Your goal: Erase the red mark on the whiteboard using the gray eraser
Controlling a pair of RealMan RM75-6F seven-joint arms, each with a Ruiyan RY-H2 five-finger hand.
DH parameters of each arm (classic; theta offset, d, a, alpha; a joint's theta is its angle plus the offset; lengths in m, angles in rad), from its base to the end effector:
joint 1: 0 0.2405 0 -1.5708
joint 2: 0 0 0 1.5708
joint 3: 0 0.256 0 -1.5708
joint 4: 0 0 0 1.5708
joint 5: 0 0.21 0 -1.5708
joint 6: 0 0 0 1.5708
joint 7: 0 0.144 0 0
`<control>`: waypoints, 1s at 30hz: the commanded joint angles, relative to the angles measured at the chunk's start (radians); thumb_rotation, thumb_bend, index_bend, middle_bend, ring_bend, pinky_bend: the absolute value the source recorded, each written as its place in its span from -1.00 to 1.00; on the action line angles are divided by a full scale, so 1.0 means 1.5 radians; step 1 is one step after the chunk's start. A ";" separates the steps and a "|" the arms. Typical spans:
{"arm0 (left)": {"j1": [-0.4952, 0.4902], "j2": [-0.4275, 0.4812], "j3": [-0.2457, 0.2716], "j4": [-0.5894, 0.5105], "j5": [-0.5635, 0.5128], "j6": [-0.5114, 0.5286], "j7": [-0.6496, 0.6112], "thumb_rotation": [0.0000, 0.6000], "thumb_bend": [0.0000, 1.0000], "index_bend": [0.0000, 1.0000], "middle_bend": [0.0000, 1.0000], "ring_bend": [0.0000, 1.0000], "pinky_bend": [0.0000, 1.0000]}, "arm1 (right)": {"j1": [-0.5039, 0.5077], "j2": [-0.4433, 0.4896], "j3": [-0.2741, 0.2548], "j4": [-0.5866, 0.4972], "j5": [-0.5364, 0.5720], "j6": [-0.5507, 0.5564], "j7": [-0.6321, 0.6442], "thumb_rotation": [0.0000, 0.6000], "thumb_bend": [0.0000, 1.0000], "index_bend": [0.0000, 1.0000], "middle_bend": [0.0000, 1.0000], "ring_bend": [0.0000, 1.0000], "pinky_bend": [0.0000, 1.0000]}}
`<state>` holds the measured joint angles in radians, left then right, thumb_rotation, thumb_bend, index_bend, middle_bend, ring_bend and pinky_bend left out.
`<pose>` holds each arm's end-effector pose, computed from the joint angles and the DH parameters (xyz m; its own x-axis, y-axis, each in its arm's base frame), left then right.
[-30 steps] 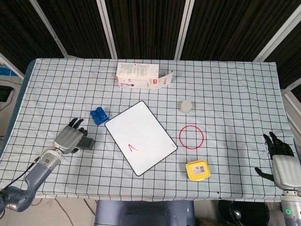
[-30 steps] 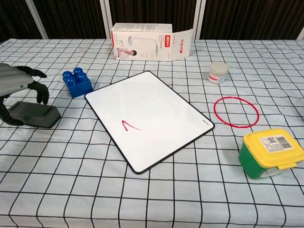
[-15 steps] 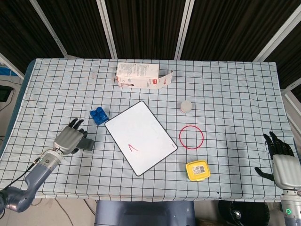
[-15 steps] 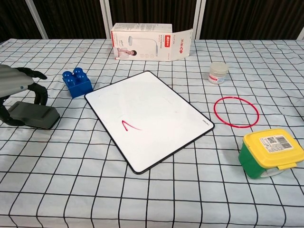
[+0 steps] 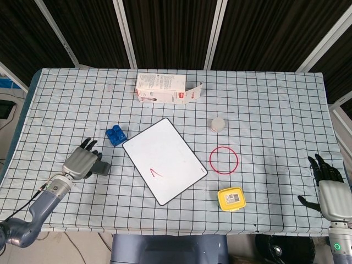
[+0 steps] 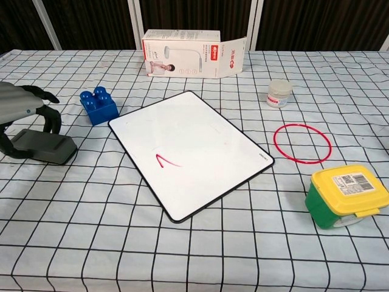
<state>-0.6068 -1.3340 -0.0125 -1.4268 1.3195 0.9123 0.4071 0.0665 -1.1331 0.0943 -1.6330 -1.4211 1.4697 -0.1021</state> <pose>-0.2518 0.3135 0.0357 0.7708 0.2369 0.5914 0.6282 -0.4370 -0.6437 -0.3165 -0.1837 0.1609 0.4459 0.0092 0.8951 -0.8924 0.0822 0.4437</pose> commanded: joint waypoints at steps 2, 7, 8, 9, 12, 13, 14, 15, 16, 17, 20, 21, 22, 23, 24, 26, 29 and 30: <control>0.002 0.003 -0.002 -0.002 0.003 0.009 -0.005 1.00 -0.45 -0.05 -0.05 -0.86 -0.85 | 0.000 0.000 -0.001 -0.001 0.001 -0.001 0.001 1.00 -0.98 -1.00 -0.96 -0.72 -0.64; 0.000 0.009 -0.006 -0.007 0.001 0.009 -0.017 1.00 -0.45 -0.07 -0.06 -0.86 -0.85 | -0.001 0.000 -0.001 0.000 0.000 0.000 0.000 1.00 -0.98 -1.00 -0.96 -0.72 -0.64; 0.000 0.012 -0.006 -0.012 0.004 0.010 -0.022 1.00 -0.45 -0.08 -0.06 -0.86 -0.86 | -0.001 0.000 -0.001 0.000 0.000 0.000 0.000 1.00 -0.98 -1.00 -0.96 -0.72 -0.64; 0.000 0.014 -0.007 -0.016 0.006 0.012 -0.025 1.00 -0.45 -0.09 -0.06 -0.86 -0.86 | -0.001 0.000 -0.001 0.000 0.000 0.001 0.000 1.00 -0.98 -1.00 -0.96 -0.72 -0.64; -0.004 0.033 -0.014 -0.049 0.020 0.024 -0.034 1.00 -0.45 -0.09 -0.06 -0.86 -0.87 | -0.001 -0.001 -0.001 0.000 0.000 0.000 0.000 1.00 -0.98 -1.00 -0.96 -0.72 -0.64; -0.006 0.039 -0.018 -0.063 0.024 0.029 -0.034 1.00 -0.45 -0.09 -0.06 -0.86 -0.87 | 0.000 -0.001 -0.001 -0.001 0.000 0.000 0.000 1.00 -0.98 -1.00 -0.96 -0.72 -0.64; -0.008 0.044 -0.020 -0.073 0.027 0.031 -0.032 1.00 -0.45 -0.09 -0.07 -0.86 -0.87 | 0.000 0.000 -0.001 -0.001 0.001 0.000 0.000 1.00 -0.98 -1.00 -0.96 -0.72 -0.64; -0.010 0.047 -0.023 -0.082 0.029 0.033 -0.029 1.00 -0.45 -0.09 -0.07 -0.86 -0.87 | 0.000 0.000 -0.001 -0.001 0.001 0.000 0.000 1.00 -0.98 -1.00 -0.96 -0.72 -0.64; -0.014 0.052 -0.027 -0.096 0.033 0.035 -0.026 1.00 -0.45 -0.09 -0.07 -0.86 -0.87 | -0.001 0.000 -0.001 -0.001 0.001 0.000 0.000 1.00 -0.98 -1.00 -0.96 -0.72 -0.64; -0.021 0.057 -0.034 -0.117 0.035 0.034 -0.023 1.00 -0.45 -0.09 -0.06 -0.86 -0.87 | -0.001 0.000 -0.001 -0.002 0.000 0.001 -0.001 1.00 -0.98 -1.00 -0.96 -0.72 -0.64; -0.047 0.061 -0.054 -0.156 0.020 0.017 0.011 1.00 -0.45 -0.09 -0.06 -0.86 -0.88 | -0.001 0.000 -0.001 -0.001 0.000 0.002 -0.001 1.00 -0.98 -1.00 -0.96 -0.72 -0.64; -0.055 0.059 -0.059 -0.163 0.009 0.009 0.028 1.00 -0.45 -0.09 -0.06 -0.86 -0.88 | -0.001 0.000 -0.001 -0.001 0.000 0.002 -0.001 1.00 -0.98 -1.00 -0.96 -0.72 -0.64; -0.066 0.054 -0.065 -0.169 -0.004 0.000 0.048 1.00 -0.45 -0.09 -0.06 -0.86 -0.88 | -0.001 0.000 -0.001 -0.001 0.000 0.002 -0.001 1.00 -0.98 -1.00 -0.96 -0.72 -0.64; -0.076 0.047 -0.071 -0.172 -0.019 -0.008 0.068 1.00 -0.45 -0.09 -0.06 -0.86 -0.88 | -0.002 -0.001 -0.001 0.000 0.000 0.002 0.000 1.00 -0.98 -1.00 -0.96 -0.72 -0.64; -0.086 0.039 -0.075 -0.173 -0.034 -0.015 0.088 1.00 -0.45 -0.09 -0.05 -0.86 -0.88 | -0.002 -0.001 -0.002 0.000 0.000 0.002 0.000 1.00 -0.98 -1.00 -0.96 -0.72 -0.64; -0.107 0.016 -0.084 -0.169 -0.065 -0.027 0.127 1.00 -0.45 -0.08 -0.05 -0.86 -0.88 | -0.002 -0.002 -0.002 0.001 -0.001 0.003 0.000 1.00 -0.98 -1.00 -0.96 -0.72 -0.64; -0.133 -0.020 -0.093 -0.155 -0.107 -0.035 0.172 1.00 -0.45 -0.08 -0.04 -0.86 -0.88 | -0.002 -0.002 -0.001 0.001 -0.001 0.003 0.000 1.00 -0.98 -1.00 -0.96 -0.72 -0.64; -0.142 -0.033 -0.095 -0.149 -0.116 -0.038 0.183 1.00 -0.45 -0.08 -0.04 -0.86 -0.88 | -0.002 -0.002 -0.001 0.002 0.000 0.003 -0.001 1.00 -0.98 -1.00 -0.96 -0.72 -0.64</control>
<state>-0.7813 -1.3397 -0.1363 -1.6635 1.1877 0.8760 0.6383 0.0641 -1.1358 0.0925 -1.6308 -1.4215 1.4738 -0.1030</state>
